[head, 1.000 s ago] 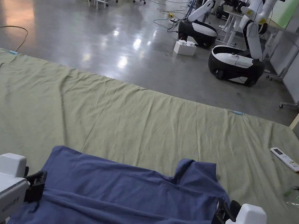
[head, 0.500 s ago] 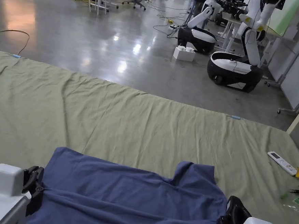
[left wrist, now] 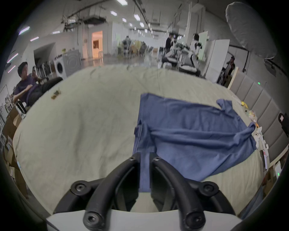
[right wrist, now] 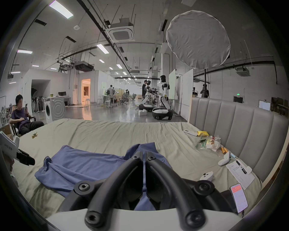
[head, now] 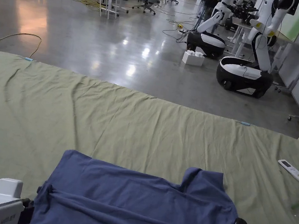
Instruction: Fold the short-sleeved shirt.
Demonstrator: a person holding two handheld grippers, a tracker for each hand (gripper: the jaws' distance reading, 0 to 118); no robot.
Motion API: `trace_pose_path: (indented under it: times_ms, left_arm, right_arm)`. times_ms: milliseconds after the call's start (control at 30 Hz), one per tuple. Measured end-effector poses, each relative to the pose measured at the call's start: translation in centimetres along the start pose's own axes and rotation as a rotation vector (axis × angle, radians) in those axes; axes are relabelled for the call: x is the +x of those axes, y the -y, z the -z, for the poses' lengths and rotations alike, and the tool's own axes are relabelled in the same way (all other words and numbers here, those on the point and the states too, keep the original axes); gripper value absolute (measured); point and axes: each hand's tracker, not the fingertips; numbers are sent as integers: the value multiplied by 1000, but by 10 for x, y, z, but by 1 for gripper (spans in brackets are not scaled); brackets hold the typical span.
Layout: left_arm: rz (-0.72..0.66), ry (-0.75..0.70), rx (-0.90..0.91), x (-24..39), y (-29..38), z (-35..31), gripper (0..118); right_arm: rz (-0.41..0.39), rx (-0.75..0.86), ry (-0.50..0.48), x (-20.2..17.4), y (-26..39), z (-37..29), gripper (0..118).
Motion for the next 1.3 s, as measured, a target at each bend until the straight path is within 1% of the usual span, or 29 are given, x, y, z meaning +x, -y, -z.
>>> trace_pose_path:
  times_ms: [67,100,167,200,333,367,433,500,533,633,667,700,733,767,867,900,933,967,1033,1067,1200,1300]
  left_arm:
    - [-7,-2,-23,1,0,13,47]
    - [-14,6,-36,5,-3,11,57]
    - [6,-14,-112,11,-2,24,71]
    - [19,-27,-133,14,-1,28,74]
    - [92,-108,-231,25,8,46,75]
    - [75,-92,-205,25,10,42,75]
    - [69,-106,-189,30,12,36,75]
    - [81,-109,-179,28,13,35,72]
    - [87,-98,-169,29,15,32,68]
    - [112,-71,-149,36,19,26,43]
    - [118,-65,-143,36,20,24,26]
    - [116,-55,-139,36,20,22,15]
    - [101,-35,-139,34,19,21,11]
    - [71,-13,-146,18,12,30,9]
    - [58,5,-152,14,9,25,7]
    - [61,8,-151,11,7,27,6]
    - [67,10,-146,12,7,24,6]
    - [72,9,-141,12,7,22,6]
    - [76,8,-136,12,6,23,6]
    - [77,8,-132,12,6,22,6]
    - [67,5,-124,13,4,21,5]
    - [68,0,-124,15,4,22,5]
  right_arm:
    - [0,-15,3,2,3,1,3]
    - [0,-20,5,3,4,2,3]
    - [-6,-35,13,5,9,4,3]
    - [-11,-42,14,6,10,4,3]
    - [-19,-81,20,11,19,6,3]
    - [-22,-96,24,13,22,6,3]
    - [-15,-120,28,17,28,7,3]
    - [-11,-135,31,20,32,7,3]
    - [-8,-146,33,22,34,8,3]
    - [22,-186,32,29,42,11,3]
    - [41,-218,41,32,46,12,3]
    - [23,-207,51,35,48,14,3]
    - [30,-238,67,40,51,17,3]
    - [34,-274,82,46,54,20,3]
    - [54,-381,101,66,63,34,5]
    - [65,-406,98,75,67,39,9]
    - [75,-447,90,82,70,44,19]
    - [86,-490,82,88,73,49,39]
    - [114,-562,60,100,81,63,67]
    - [113,-597,48,102,85,70,70]
    - [74,-702,47,108,106,104,70]
    - [61,-736,24,106,122,128,70]
